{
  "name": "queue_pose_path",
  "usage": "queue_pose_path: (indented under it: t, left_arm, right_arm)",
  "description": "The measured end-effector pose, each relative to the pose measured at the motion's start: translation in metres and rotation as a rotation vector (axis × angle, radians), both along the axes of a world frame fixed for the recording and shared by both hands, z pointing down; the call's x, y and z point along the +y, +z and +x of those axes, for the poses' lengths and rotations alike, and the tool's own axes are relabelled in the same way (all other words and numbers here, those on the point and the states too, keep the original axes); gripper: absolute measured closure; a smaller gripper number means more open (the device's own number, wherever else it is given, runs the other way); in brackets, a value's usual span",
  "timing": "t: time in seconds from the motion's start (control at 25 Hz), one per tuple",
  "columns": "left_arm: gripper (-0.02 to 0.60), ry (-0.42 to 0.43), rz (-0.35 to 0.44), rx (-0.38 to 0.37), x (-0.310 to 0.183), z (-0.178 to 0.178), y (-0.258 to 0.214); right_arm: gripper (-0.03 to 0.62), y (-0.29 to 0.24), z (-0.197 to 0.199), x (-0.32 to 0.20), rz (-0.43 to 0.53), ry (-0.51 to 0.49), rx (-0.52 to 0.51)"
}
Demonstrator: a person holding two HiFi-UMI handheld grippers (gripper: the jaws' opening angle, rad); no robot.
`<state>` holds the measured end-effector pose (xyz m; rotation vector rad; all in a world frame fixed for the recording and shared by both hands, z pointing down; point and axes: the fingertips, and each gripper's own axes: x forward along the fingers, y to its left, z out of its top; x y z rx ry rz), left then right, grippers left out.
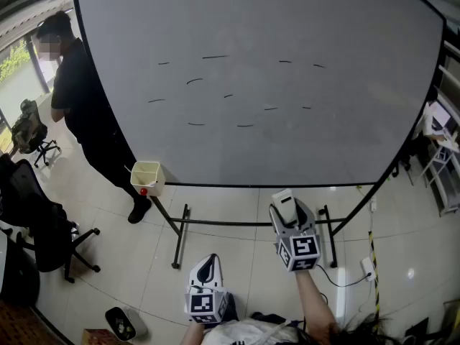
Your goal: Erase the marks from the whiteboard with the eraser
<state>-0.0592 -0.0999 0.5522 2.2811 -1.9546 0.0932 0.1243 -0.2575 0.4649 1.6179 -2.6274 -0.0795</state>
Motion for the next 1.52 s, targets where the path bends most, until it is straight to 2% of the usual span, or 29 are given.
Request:
queue_pose_path:
  t: [0.2, 0.44, 0.68, 0.8, 0.92, 1.0, 1.08, 1.24, 1.32, 1.4, 1.52]
  left_arm:
    - [0.595, 0.007, 0.028, -0.017, -0.048, -0.064, -0.016]
    - [0.595, 0.001, 0.062, -0.02, -0.099, -0.136, -0.039]
    - [0.595, 0.011, 0.026, 0.002, -0.119, -0.156, -0.023]
    - [0.595, 0.002, 0.017, 0.005, -0.126, -0.157, -0.023]
    - [0.595, -0.002, 0.005, 0.024, -0.128, -0.154, -0.019]
    - [0.595, -0.01, 0.005, 0.033, -0.131, -0.152, -0.022]
    - [0.595, -0.01, 0.004, 0.032, -0.132, -0.151, -0.023]
    - [0.595, -0.027, -0.008, 0.038, -0.131, -0.153, -0.017]
    - [0.595, -0.039, -0.01, 0.044, -0.132, -0.156, -0.014]
    - [0.595, -0.051, -0.009, 0.045, -0.132, -0.159, -0.014]
    - [0.595, -0.061, -0.003, 0.046, -0.137, -0.162, -0.019]
  right_arm:
    - [0.315, -0.064, -0.027, -0.098, 0.115, 0.081, 0.024]
    - [0.315, -0.096, -0.045, -0.172, 0.145, 0.21, -0.012]
    - [0.316, -0.087, -0.055, -0.196, 0.144, 0.287, 0.005]
    - [0.316, -0.068, -0.088, -0.191, 0.111, 0.226, 0.071]
    - [0.316, -0.029, -0.142, -0.184, 0.058, 0.115, 0.229]
    - [0.316, -0.016, -0.155, -0.184, 0.051, 0.096, 0.289]
    - [0.316, -0.032, -0.144, -0.183, 0.079, 0.126, 0.268]
    - [0.316, -0.1, -0.07, -0.188, 0.159, 0.297, 0.065]
    - [0.316, -0.108, -0.044, -0.198, 0.159, 0.349, 0.028]
    - [0.316, -0.102, -0.045, -0.201, 0.162, 0.365, 0.049]
    - [0.315, -0.091, -0.074, -0.198, 0.15, 0.346, 0.054]
